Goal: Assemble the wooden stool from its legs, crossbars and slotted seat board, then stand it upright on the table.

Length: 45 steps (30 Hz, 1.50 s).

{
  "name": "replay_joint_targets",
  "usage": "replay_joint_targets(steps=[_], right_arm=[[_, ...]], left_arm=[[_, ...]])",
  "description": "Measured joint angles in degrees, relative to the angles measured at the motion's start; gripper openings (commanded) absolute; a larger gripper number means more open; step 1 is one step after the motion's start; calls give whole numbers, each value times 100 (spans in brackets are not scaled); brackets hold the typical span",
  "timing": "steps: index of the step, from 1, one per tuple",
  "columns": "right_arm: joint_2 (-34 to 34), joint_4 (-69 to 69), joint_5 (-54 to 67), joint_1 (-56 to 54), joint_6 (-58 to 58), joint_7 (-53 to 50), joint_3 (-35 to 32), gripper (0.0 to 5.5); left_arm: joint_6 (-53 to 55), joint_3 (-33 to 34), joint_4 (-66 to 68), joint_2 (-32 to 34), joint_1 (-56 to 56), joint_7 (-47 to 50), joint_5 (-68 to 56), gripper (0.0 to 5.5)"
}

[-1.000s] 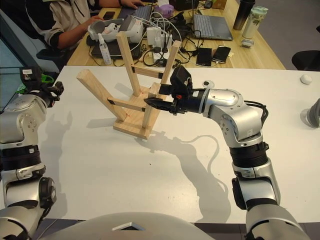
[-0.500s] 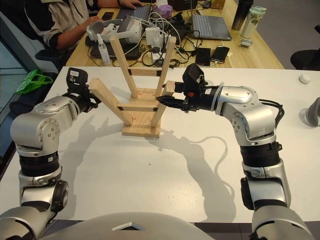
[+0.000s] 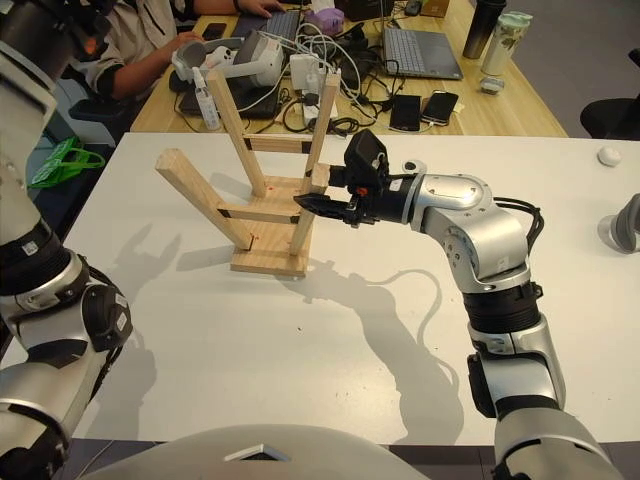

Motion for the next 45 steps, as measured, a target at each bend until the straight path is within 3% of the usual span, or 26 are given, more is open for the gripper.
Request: replay_joint_targets(steps=[4,7,13,17,22,25,29,34,37,42,45], right_arm=[[0,-13,-7,-1,0,0,14,211],[4,-16,-28,-1,4,0,80,211],[-12,-50,-1,2,-4,37,70,211],[44,-52,21,57,29,49,56,284],[150,-119,238,95,86,107,-39,348],[272,-96,688,13,334,-176,-607,348],[577,-21,2010,-782,894,-932,-1943,348],[1185,-113,3153,-1278,1264,-1794,-2383,348],[1279,-178,3054,-1058,1267,-1883,-2096,348],[823,6,974,222,791,-1558,318,348],[837,151,649,338,606,-1471,529,348]], left_arm=[[770,-1073,-225,224,1270,-343,-79,326],[647,-1604,-228,374,1569,-235,288,326],[297,-1164,-18,-304,1421,79,174,326],[225,-748,-134,-510,991,210,-97,326],[224,-723,-146,-528,966,258,-138,326],[244,-695,-153,-528,966,272,-211,326],[265,-483,-184,-530,882,377,-337,326],[264,-353,-87,-527,715,455,-444,326],[254,-307,-3,-515,658,474,-450,326],[238,-330,53,-513,642,487,-438,326],[238,-341,60,-512,643,493,-438,326]])
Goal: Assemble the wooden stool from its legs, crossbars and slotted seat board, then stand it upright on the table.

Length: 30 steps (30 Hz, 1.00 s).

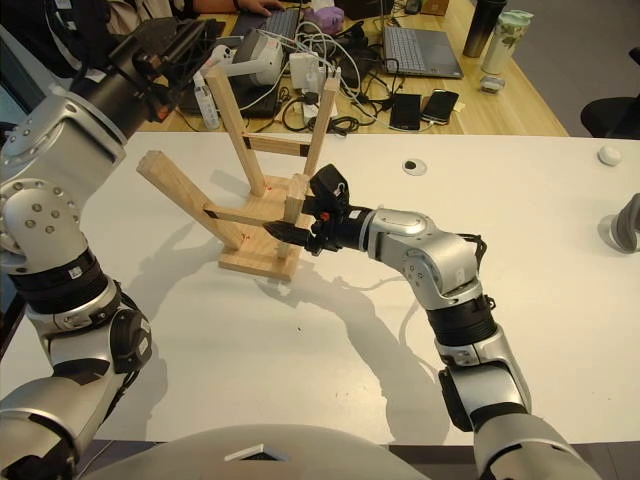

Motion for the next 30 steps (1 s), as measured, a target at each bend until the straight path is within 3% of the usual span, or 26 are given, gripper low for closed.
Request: replay_joint_targets(steps=[6,10,14,18,20,25,30], right_arm=[[140,24,186,-312,-105,-3,-704,348],[183,-427,1883,-1219,319,-29,-2170,348],[474,-246,2142,-1790,227,-761,-2558,348],[1029,-524,377,-1788,-560,-2946,-2300,348],[1487,-1169,102,-1097,-609,-3622,-2019,348],[2062,-1664,-282,-437,-240,-4248,-1211,348],[2133,-1497,-385,-555,-193,-4122,-1117,348]], left_arm=[[0,3,-2,6,0,11,0,326],[4,77,-16,21,2,1,-68,326],[-110,66,-26,-56,44,201,-1,326],[-871,82,-179,-339,207,1418,1051,326],[-1273,-265,-663,-433,739,1898,1756,326],[-1504,-751,-1052,-970,1217,2352,2259,326],[-1632,-858,-1087,-1031,1260,2345,2491,326]])
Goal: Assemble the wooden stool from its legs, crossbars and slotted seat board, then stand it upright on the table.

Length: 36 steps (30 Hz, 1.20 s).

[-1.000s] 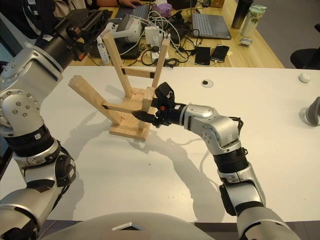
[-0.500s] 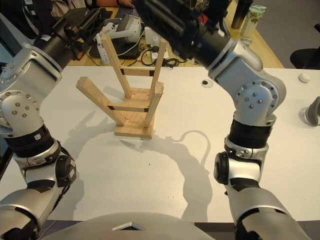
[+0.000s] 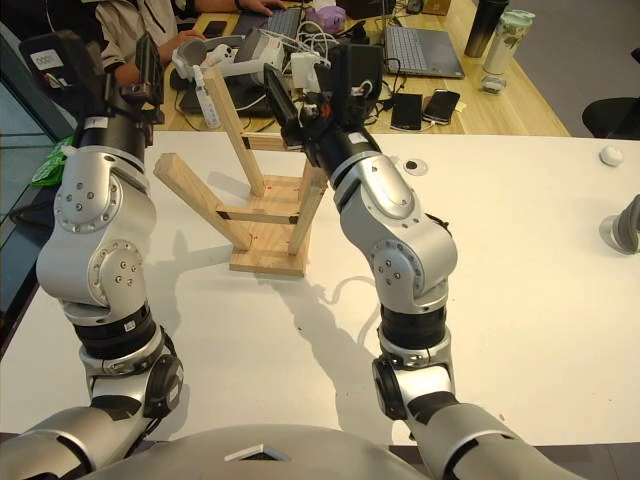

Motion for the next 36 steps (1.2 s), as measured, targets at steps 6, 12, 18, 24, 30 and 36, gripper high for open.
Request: replay_joint_targets(steps=[6,12,18,24,30,36], right_arm=[[-31,61,480,-1832,-362,138,-956,348],[-266,10,805,-614,-138,671,-960,348],[-1198,-641,321,838,474,1232,777,348],[-924,-607,257,958,427,1185,689,348],[-1248,-788,768,842,1101,1675,428,348],[-2250,-561,337,726,1193,2514,888,348]], left_arm=[[-119,170,172,86,-125,-154,122,326],[-240,229,392,111,-280,-341,164,326],[-335,314,660,141,-620,-441,209,326],[-312,333,668,230,-711,-508,231,326],[-374,600,732,376,-763,-489,330,326],[-630,1154,1343,633,-935,-526,315,326]])
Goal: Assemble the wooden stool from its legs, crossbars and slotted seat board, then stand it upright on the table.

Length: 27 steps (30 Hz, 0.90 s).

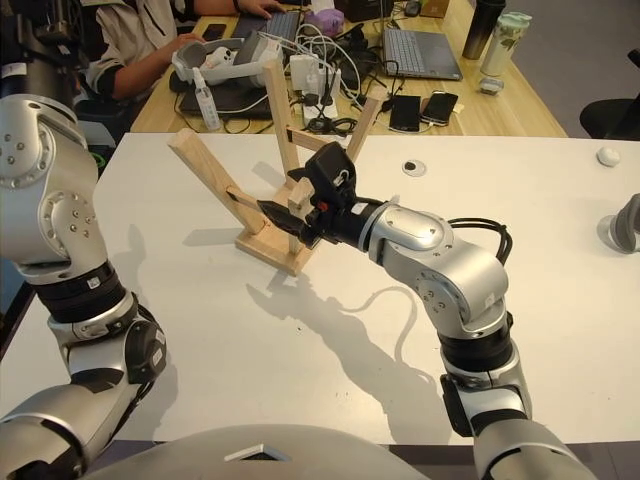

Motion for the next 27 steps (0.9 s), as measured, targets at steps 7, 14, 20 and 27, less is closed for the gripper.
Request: replay_joint_targets(steps=[7,14,20,27], right_arm=[[-351,928,-949,-483,-399,-326,-539,348],[-1979,2303,-2329,-528,-1632,-385,-1429,348],[-1741,2347,-2139,-657,-2347,-103,-1648,348],[-1466,-21,467,1210,-1392,1494,-2125,348]], left_arm=[[-362,350,420,427,-97,-77,15,326],[-565,386,523,532,-108,-90,14,326],[-591,254,555,521,-103,-99,13,326],[-576,285,495,555,-7,-97,13,326]])
